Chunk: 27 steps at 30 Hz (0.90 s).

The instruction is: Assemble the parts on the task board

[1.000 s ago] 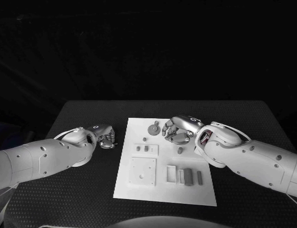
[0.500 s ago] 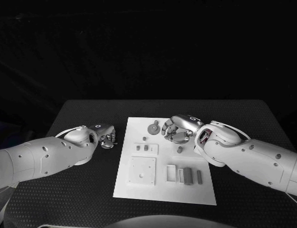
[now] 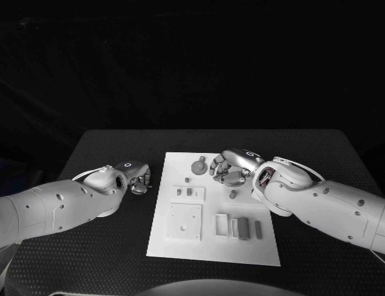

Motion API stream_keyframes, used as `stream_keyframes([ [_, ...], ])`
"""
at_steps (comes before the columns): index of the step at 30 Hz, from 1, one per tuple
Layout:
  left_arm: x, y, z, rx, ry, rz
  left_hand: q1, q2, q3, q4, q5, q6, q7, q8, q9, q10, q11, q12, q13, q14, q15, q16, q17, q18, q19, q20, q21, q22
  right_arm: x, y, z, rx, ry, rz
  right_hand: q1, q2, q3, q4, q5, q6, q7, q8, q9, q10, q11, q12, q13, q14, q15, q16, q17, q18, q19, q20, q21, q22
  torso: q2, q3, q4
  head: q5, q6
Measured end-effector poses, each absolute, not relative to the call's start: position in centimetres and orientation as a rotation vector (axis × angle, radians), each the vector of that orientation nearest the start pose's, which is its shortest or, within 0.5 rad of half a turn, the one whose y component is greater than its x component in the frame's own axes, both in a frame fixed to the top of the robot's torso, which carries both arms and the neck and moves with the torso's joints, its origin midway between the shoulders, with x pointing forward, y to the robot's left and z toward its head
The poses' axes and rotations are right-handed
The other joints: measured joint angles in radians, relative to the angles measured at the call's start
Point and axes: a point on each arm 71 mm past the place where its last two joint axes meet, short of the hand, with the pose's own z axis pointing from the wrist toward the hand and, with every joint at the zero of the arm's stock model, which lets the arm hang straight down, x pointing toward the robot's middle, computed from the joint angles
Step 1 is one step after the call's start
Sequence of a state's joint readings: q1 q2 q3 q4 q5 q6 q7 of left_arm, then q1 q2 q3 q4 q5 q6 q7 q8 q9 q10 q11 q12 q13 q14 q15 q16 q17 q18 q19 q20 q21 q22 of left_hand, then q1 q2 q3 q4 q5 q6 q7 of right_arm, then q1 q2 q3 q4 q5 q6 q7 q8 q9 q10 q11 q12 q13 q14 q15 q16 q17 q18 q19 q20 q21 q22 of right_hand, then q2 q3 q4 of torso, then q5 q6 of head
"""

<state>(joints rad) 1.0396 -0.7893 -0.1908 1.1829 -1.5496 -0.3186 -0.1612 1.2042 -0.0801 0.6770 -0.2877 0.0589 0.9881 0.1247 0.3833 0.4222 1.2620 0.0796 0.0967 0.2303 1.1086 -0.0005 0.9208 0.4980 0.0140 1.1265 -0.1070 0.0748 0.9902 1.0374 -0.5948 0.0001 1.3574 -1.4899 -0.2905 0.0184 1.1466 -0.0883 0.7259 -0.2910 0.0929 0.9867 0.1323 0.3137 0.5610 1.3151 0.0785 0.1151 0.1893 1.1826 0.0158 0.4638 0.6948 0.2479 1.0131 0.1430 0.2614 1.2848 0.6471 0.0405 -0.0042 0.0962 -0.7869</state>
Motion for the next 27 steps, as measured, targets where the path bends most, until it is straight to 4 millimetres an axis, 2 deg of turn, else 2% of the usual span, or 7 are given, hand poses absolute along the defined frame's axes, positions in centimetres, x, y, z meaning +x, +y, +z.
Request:
stream_keyframes([
  [2,47.2,29.0,-33.3,0.149,1.931,-0.241,0.000,0.000,0.005,-0.001,0.000,0.007,0.003,0.005,0.000,0.018,-0.007,0.000,-0.032,0.017,-0.003,0.000,0.009,0.000,0.017,-0.003,0.004,-0.001,47.3,-11.0,-25.5,-0.248,1.737,0.865,0.000,0.000,0.000,0.000,0.000,0.000,0.000,0.000,0.001,0.000,0.000,0.000,0.000,0.000,0.000,0.000,0.000,0.000,0.000,0.000,0.000,0.000,0.000,0.0003,0.0000,0.000,0.000],
  [7,47.0,29.2,-33.4,0.144,1.903,-0.257,0.000,0.000,0.007,0.000,0.011,0.009,0.002,0.007,0.005,0.036,-0.017,-0.005,-0.037,0.033,-0.012,-0.004,0.023,0.000,0.035,-0.011,0.004,-0.004,47.3,-11.1,-25.5,-0.242,1.738,0.866,0.000,0.000,0.000,0.000,0.000,0.000,0.000,0.000,0.001,0.000,0.000,0.000,0.000,0.000,0.000,0.000,0.001,0.000,0.000,0.000,0.000,0.000,0.000,0.0006,-0.0004,0.000,0.003],
  [15,46.6,29.7,-33.4,0.100,1.869,-0.296,0.024,0.013,0.011,0.003,0.033,0.013,0.004,0.007,0.005,0.053,-0.018,-0.007,-0.037,0.042,-0.020,-0.015,0.038,0.000,0.043,-0.017,0.004,-0.008,47.4,-11.4,-25.6,-0.220,1.741,0.868,0.000,0.000,0.000,0.000,0.000,0.000,0.000,0.000,0.001,0.000,0.000,0.000,0.000,0.000,0.000,0.000,0.001,0.000,0.000,0.000,0.000,0.001,0.000,0.0002,-0.0004,-0.001,0.012],
  [16,46.6,29.7,-33.3,0.094,1.868,-0.300,0.023,0.013,0.012,0.002,0.033,0.023,-0.006,0.007,0.005,0.053,-0.018,-0.007,-0.037,0.043,-0.020,-0.015,0.039,0.000,0.044,-0.016,0.004,-0.008,47.4,-11.4,-25.6,-0.217,1.741,0.869,0.000,0.000,0.000,0.000,0.000,0.000,0.000,0.000,0.001,0.000,0.000,0.000,0.000,0.000,0.000,0.000,0.001,0.000,0.000,0.000,0.000,0.001,0.000,0.0002,-0.0004,-0.001,0.013],
  [18,46.6,29.6,-33.2,0.083,1.865,-0.309,0.023,0.013,0.013,0.001,0.038,0.028,-0.007,0.009,0.005,0.053,-0.017,-0.007,-0.037,0.047,-0.022,-0.019,0.041,0.000,0.045,-0.016,0.004,-0.009,47.5,-11.5,-25.6,-0.210,1.741,0.870,0.000,0.000,0.000,0.000,0.000,0.000,0.000,0.000,0.001,0.000,0.000,0.000,0.000,0.000,0.000,0.000,0.001,0.000,0.000,0.000,0.000,0.001,0.000,0.0002,-0.0004,-0.001,0.016],
  [20,46.6,29.3,-33.1,0.073,1.863,-0.330,0.023,0.014,0.013,0.001,0.042,0.034,-0.012,0.009,0.005,0.053,-0.018,-0.007,-0.037,0.055,-0.030,-0.019,0.043,0.000,0.048,-0.020,0.004,-0.009,47.5,-11.6,-25.6,-0.200,1.740,0.873,0.000,0.000,0.000,0.000,0.000,0.000,0.000,0.000,0.000,0.000,0.000,0.000,0.000,0.000,0.000,0.000,0.001,0.000,0.000,0.000,0.000,0.001,0.000,0.0001,-0.0006,-0.001,0.018],
  [27,47.3,28.2,-31.3,0.049,1.832,-0.402,0.013,0.013,0.013,0.001,0.047,0.039,-0.017,0.009,0.005,0.056,-0.021,-0.008,-0.038,0.058,-0.034,-0.023,0.046,0.000,0.050,-0.021,0.004,-0.010,47.7,-11.9,-25.6,-0.145,1.742,0.888,0.000,0.000,0.000,0.000,0.000,0.000,0.000,0.000,0.001,0.000,0.000,0.000,0.001,0.000,0.000,0.000,0.002,0.000,0.000,0.000,0.000,0.001,0.000,0.0002,-0.0011,-0.002,0.027],
])
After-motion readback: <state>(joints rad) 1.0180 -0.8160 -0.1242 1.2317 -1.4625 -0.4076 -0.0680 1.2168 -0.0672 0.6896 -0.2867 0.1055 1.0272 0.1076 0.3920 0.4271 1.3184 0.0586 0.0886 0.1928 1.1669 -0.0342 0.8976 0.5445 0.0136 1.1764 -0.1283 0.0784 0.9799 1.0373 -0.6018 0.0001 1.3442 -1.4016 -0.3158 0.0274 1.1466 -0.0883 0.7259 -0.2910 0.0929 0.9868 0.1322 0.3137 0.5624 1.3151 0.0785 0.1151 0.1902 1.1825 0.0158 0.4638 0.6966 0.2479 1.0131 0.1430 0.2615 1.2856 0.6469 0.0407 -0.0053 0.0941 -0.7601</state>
